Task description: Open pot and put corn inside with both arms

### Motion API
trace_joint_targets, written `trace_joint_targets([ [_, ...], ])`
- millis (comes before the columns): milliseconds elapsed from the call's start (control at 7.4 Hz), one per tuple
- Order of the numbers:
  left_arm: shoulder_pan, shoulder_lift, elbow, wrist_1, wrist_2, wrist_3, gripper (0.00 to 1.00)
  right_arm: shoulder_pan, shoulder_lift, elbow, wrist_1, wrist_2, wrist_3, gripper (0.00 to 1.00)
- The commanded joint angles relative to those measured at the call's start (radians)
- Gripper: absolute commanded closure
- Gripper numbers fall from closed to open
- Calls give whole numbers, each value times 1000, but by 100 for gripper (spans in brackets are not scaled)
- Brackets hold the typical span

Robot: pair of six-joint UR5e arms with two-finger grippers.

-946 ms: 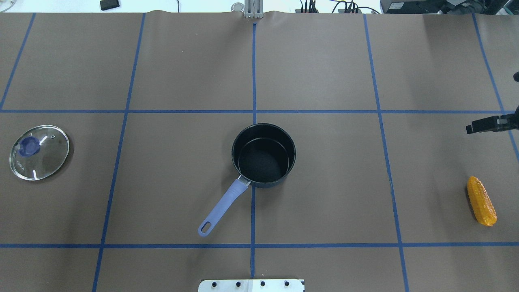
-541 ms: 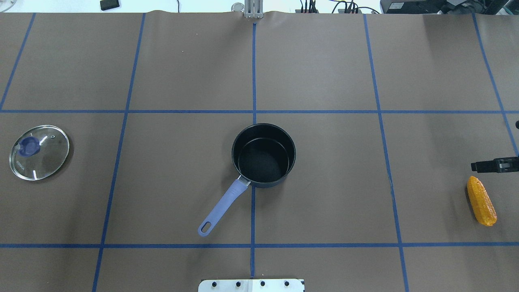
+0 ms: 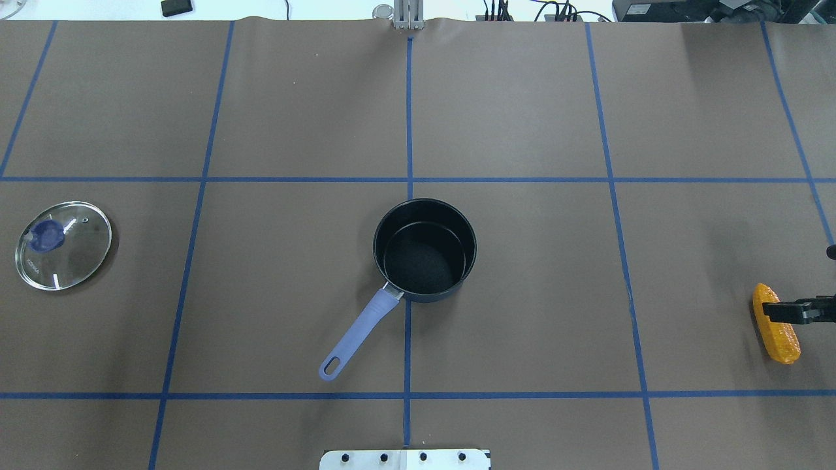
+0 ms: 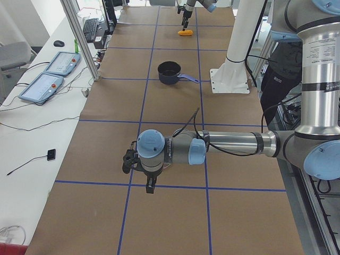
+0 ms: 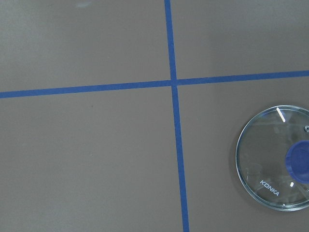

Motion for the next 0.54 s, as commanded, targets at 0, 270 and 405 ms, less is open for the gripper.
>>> trace_joint_targets([
  [0, 0, 3, -19, 3, -1, 0, 2, -146, -6, -8, 19, -134, 109, 1],
  [270, 0, 3, -19, 2, -1, 0, 2, -185, -7, -28, 33, -150, 116, 35],
  [405, 0, 6, -19, 2, -1, -2, 2, -187, -7, -60, 77, -150, 114, 56],
])
